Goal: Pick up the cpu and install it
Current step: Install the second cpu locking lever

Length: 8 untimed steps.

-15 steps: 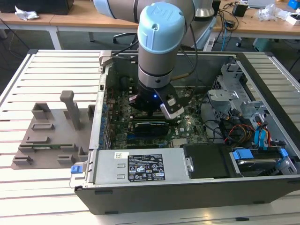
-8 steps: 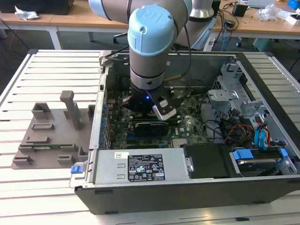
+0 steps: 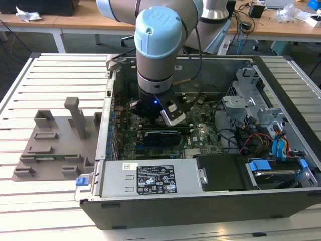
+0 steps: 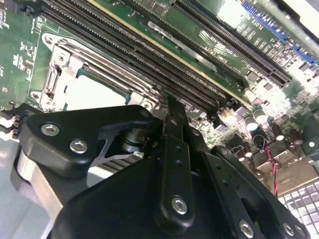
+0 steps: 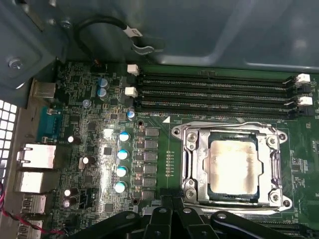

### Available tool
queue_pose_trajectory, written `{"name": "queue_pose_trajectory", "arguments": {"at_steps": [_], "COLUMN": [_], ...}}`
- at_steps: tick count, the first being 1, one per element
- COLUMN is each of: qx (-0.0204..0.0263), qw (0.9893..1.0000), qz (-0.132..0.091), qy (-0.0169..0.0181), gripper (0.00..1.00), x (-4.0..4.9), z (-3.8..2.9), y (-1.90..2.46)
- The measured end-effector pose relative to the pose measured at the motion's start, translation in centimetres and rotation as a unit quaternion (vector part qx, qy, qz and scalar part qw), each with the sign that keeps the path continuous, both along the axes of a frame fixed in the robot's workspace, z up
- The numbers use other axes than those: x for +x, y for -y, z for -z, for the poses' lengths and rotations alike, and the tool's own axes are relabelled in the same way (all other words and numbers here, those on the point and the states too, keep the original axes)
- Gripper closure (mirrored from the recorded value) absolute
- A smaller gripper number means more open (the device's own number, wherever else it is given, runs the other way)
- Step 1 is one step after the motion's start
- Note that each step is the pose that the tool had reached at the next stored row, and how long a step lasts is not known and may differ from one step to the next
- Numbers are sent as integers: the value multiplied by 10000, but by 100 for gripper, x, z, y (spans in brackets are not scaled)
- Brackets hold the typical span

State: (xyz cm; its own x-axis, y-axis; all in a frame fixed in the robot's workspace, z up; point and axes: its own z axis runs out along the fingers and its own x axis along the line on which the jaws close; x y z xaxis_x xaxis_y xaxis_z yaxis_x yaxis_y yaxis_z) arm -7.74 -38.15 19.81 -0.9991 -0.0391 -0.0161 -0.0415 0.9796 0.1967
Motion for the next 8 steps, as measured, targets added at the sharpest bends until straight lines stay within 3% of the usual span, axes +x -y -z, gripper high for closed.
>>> {"name": "queue_pose_trajectory", "arguments": {"at_steps": [4, 8], "qx": [1, -5], "qw": [10000, 10000], "qz": [1, 1], "qy": [1, 1], "gripper": [89, 89], "x": [-1, -1], "z": [4, 4], "y": [0, 26]}}
